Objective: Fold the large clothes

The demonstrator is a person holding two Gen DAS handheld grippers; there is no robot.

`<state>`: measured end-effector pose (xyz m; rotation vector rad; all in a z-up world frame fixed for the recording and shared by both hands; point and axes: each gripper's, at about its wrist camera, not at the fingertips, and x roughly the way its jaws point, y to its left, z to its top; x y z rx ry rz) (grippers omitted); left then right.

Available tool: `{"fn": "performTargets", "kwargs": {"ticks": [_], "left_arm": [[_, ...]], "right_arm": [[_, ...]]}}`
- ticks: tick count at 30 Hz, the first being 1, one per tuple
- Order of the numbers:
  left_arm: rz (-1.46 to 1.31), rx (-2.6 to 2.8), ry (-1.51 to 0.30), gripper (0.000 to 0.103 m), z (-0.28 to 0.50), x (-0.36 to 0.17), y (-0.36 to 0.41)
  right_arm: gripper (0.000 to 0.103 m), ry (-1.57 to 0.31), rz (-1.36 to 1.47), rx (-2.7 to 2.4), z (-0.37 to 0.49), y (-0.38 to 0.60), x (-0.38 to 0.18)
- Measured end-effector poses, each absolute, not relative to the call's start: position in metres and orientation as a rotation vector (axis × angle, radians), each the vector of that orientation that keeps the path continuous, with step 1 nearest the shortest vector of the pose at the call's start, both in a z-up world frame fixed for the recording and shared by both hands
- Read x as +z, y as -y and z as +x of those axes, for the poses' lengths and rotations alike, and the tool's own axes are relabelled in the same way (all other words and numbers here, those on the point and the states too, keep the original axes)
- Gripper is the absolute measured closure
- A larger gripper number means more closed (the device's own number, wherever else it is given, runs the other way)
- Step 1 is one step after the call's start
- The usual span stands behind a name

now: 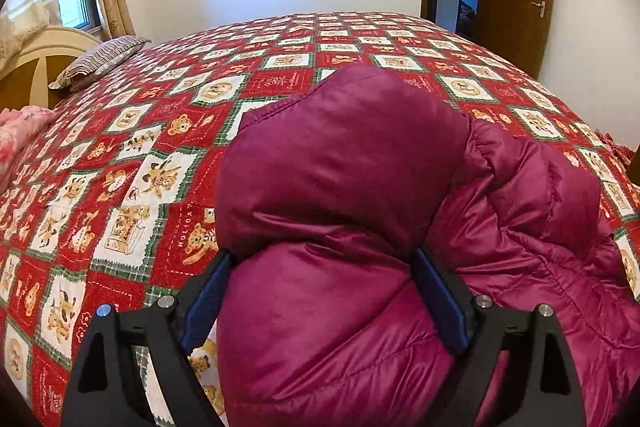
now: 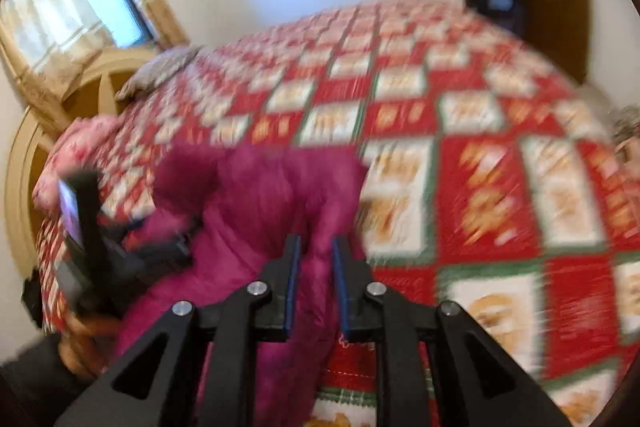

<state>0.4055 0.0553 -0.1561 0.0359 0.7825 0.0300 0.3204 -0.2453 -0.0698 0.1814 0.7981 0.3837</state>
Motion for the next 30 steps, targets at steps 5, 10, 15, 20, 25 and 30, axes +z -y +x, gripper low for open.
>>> {"fn": "performTargets", "kwargs": {"ticks": [5, 10, 15, 20, 25, 30], "left_arm": [[0.128, 0.102, -0.754, 0.012, 0.401, -0.153, -0.041], [0.142, 0.113, -0.741, 0.012, 0.398, -0.151, -0.042], [0.084, 0.084, -0.745, 0.011, 0.398, -0.151, -0.049], [0.070, 0.059, -0.756, 0.011, 0.401, -0.151, -0.047], [-0.015, 0.019, -0.714, 0.011, 0.403, -0.133, -0.066], [-0.033, 0.101, -0.735, 0.010, 0.447, -0.121, -0.082]], "right_arm": [[0.070, -0.768, 0.365, 0.480, 0.328, 0.216, -0.013], [0.070, -0.810, 0.412, 0.431, 0.355, 0.169, -0.043], [0.082, -0.858, 0.298, 0.188, 0.371, 0.190, -0.118], [0.088, -0.767, 0.229, 0.200, 0.364, 0.203, -0.138], [0.088, -0.755, 0.184, 0.212, 0.360, 0.203, -0.146], [0.088, -0.798, 0.211, 0.242, 0.367, 0.203, -0.157]]}}
